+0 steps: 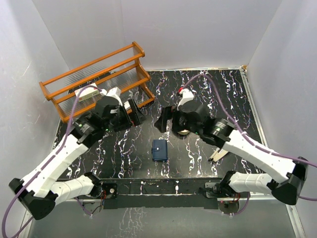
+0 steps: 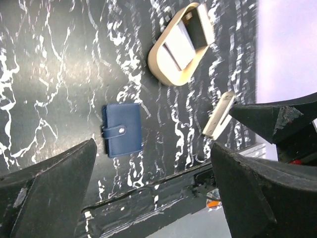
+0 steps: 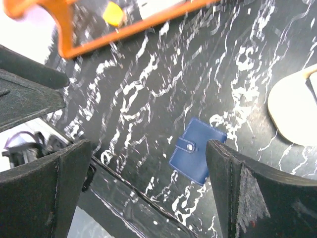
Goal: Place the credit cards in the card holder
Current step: Reset both arms
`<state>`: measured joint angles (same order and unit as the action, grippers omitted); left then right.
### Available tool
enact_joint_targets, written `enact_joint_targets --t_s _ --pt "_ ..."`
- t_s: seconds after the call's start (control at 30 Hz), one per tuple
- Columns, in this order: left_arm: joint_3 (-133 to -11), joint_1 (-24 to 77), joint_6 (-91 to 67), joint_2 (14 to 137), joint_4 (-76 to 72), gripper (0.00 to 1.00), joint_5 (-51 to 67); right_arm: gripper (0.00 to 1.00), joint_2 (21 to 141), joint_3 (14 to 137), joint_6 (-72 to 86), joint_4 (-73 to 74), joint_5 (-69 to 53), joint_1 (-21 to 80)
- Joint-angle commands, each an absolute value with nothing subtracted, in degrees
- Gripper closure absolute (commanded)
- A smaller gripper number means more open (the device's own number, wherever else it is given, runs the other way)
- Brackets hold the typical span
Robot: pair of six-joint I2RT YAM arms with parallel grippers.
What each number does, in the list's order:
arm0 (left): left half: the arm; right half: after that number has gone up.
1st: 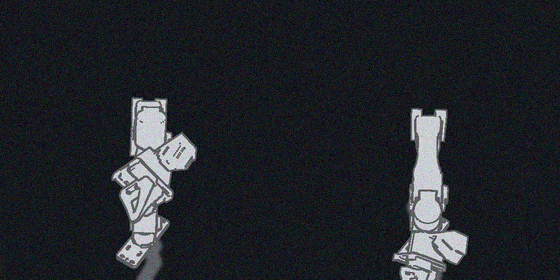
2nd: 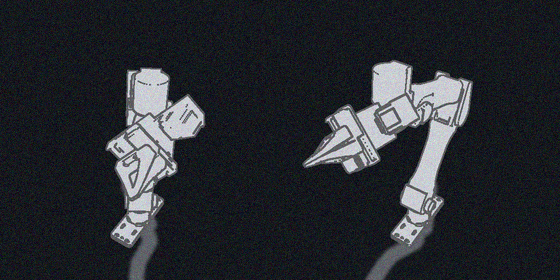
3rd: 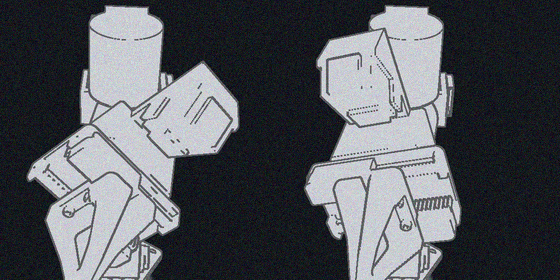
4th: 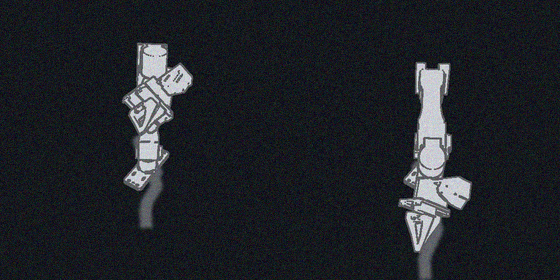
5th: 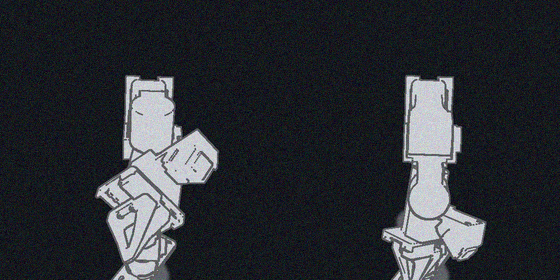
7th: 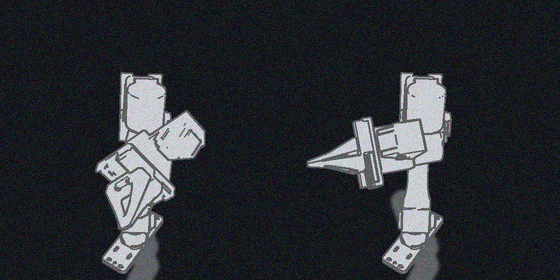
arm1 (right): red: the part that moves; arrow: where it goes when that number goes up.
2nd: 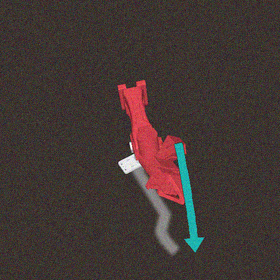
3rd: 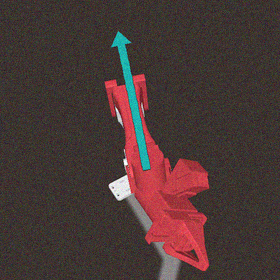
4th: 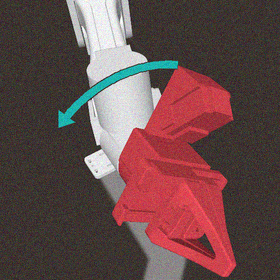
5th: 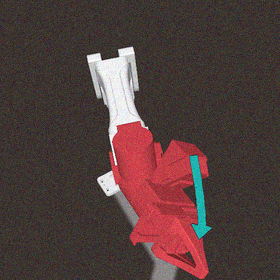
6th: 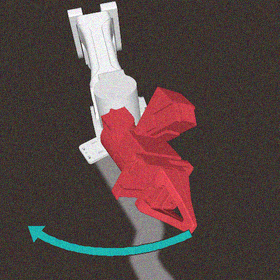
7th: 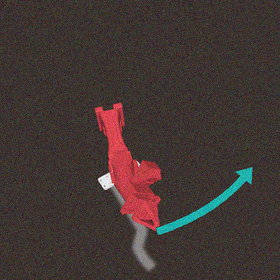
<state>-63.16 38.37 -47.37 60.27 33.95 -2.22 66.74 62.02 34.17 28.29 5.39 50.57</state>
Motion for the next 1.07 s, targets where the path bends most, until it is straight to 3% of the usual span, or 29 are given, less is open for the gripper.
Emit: enact_joint_targets --t_s 0.0,0.23,0.57,1.03 --pt "-69.9 38.5 -43.2 55.6 38.7 0.01 -4.9 0.02 61.5 68.1 32.9 32.8 11.5 50.4" --pt "-68.4 38.6 -38.9 47.4 34.6 0.01 -5.8 0.02 54.7 68.3 34.6 32.4 11.9 50.3" --pt "-58.1 38.6 -45.8 42.1 34.1 0.01 -7.3 0.02 51.1 61.4 38.4 30.3 12.3 50.3" --pt "-55.0 38.6 -44.8 40.9 30.3 0.01 -6.7 0.02 49.4 58.7 40.3 29.7 13.2 50.4"
